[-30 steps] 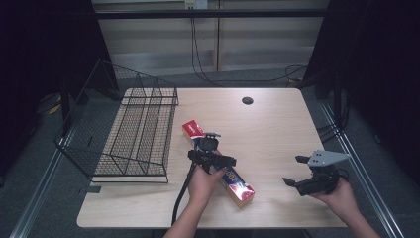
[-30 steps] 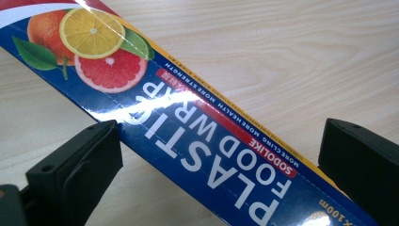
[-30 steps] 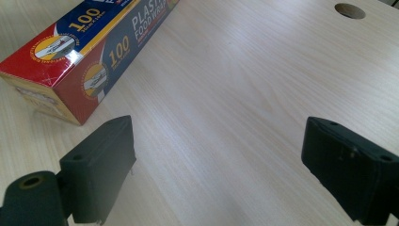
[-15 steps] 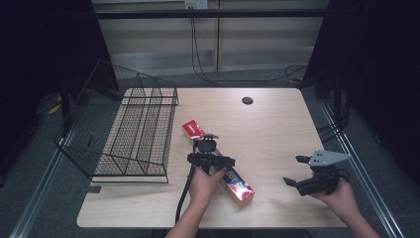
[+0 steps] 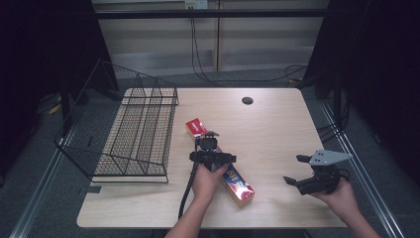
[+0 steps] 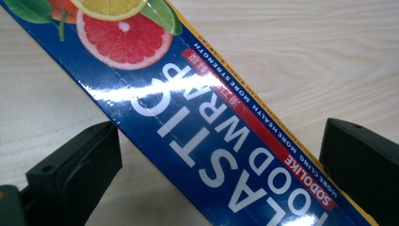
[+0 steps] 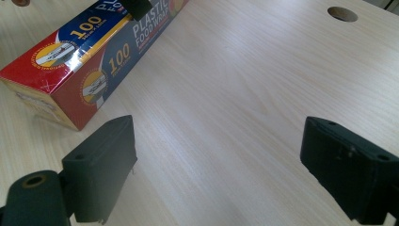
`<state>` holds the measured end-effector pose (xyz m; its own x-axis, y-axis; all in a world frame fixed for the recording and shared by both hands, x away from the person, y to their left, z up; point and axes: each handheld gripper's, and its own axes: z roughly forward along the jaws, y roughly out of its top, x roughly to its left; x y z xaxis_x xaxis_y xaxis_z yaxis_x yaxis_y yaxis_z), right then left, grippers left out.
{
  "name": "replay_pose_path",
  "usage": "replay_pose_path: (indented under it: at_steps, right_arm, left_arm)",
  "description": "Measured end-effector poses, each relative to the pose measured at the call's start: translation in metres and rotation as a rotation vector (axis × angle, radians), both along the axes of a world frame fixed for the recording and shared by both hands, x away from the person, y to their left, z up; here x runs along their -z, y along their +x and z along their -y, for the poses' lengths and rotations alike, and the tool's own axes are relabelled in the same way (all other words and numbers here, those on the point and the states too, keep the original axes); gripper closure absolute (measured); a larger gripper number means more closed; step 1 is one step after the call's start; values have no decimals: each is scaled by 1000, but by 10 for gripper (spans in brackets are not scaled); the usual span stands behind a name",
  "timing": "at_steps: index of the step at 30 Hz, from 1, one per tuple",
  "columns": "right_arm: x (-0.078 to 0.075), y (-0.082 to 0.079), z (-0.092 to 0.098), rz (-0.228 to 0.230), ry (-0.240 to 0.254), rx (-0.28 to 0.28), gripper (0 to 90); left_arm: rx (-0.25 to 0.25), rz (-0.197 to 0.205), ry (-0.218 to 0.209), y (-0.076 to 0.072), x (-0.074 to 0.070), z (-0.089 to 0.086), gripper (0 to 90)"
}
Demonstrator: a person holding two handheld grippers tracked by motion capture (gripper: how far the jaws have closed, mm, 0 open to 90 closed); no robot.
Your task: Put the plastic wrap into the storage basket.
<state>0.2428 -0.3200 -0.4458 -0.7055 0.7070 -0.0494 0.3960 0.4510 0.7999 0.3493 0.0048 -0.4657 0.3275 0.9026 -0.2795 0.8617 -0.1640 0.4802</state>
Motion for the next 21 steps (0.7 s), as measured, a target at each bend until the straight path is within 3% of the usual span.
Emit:
replay_pose_path:
  at_steps: [4,9,12,14,17,18,21]
  right_arm:
    - [0,1,1,-3,4,-1,110]
    - [0,0,0,-3,1,-3,114]
    - [0,0,1,-1,6,0,113]
    - [0,0,1,-1,4,3,114]
    - [0,0,2,-1,4,5,114]
    - [0,0,2,-2,8,1,114]
    - [-1,0,2,-3,10,3,114]
  left_arm:
    - [10,-6,4,5,-1,-1,13]
    - [38,-50,16,15,-4,-5,51]
    - [29,-63,-13,18,-5,-9,93]
    - [45,-71,-7,21,-8,-14,141]
    - [59,-63,13,23,-11,-17,187]
    - [61,-53,23,25,-14,-20,243]
    - [56,-46,23,26,-15,-25,299]
